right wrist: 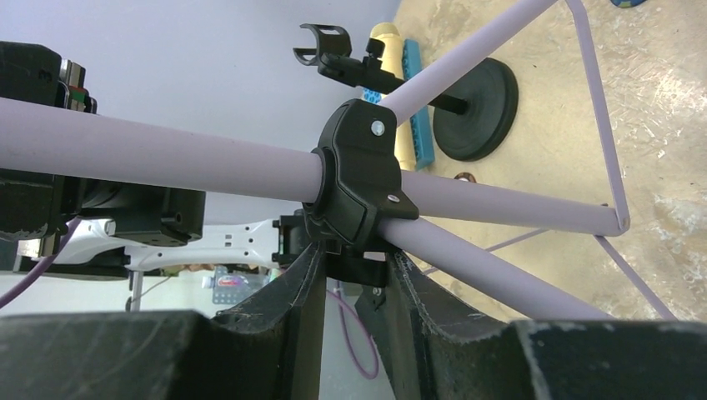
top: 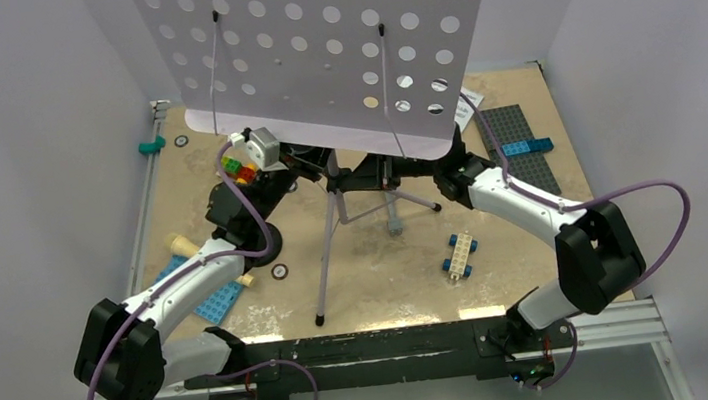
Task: Pack up the instrument practice props
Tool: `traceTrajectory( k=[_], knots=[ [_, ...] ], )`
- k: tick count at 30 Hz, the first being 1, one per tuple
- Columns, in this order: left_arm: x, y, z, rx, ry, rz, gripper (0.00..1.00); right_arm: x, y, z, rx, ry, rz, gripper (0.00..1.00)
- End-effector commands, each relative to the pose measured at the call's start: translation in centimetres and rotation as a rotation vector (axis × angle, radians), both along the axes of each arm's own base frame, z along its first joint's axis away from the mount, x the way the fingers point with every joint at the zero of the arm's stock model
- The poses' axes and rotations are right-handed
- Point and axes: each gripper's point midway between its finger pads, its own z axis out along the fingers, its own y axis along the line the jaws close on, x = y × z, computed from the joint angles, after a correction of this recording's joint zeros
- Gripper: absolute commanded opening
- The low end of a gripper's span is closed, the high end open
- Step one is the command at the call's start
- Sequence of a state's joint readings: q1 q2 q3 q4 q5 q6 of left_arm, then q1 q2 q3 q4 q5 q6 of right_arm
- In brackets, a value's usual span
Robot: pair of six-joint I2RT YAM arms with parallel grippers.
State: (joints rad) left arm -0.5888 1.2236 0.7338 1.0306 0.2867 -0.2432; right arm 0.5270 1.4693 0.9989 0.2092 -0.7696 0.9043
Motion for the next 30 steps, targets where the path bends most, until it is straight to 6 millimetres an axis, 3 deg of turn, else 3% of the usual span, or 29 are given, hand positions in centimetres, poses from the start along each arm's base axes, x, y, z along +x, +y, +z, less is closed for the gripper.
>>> traceTrajectory(
  k=[1,11,19,30],
  knots=[
    [0.1,-1.2,-3.9,0.095,0.119,-0.044,0.00,-0.8,0.8,3.3,0.017,-0.179,0.074,0.00],
    [1.0,-1.9,-5.1,0.130,0.200,-0.053,0.00,3.6,-3.4,0.9,-0.311,-0.645,-0.161,0.00],
    [1.2,-2.4,-6.1,0.112,0.253,-0.077,0.00,4.5,-4.5,0.8,-0.444,-0.962,-0.271,0.00],
    [1.5,-3.0,-6.7,0.112,0.300,-0.086,0.00,4.8,-5.4,2.5,-0.725,-1.485,-0.431,0.00]
  ],
)
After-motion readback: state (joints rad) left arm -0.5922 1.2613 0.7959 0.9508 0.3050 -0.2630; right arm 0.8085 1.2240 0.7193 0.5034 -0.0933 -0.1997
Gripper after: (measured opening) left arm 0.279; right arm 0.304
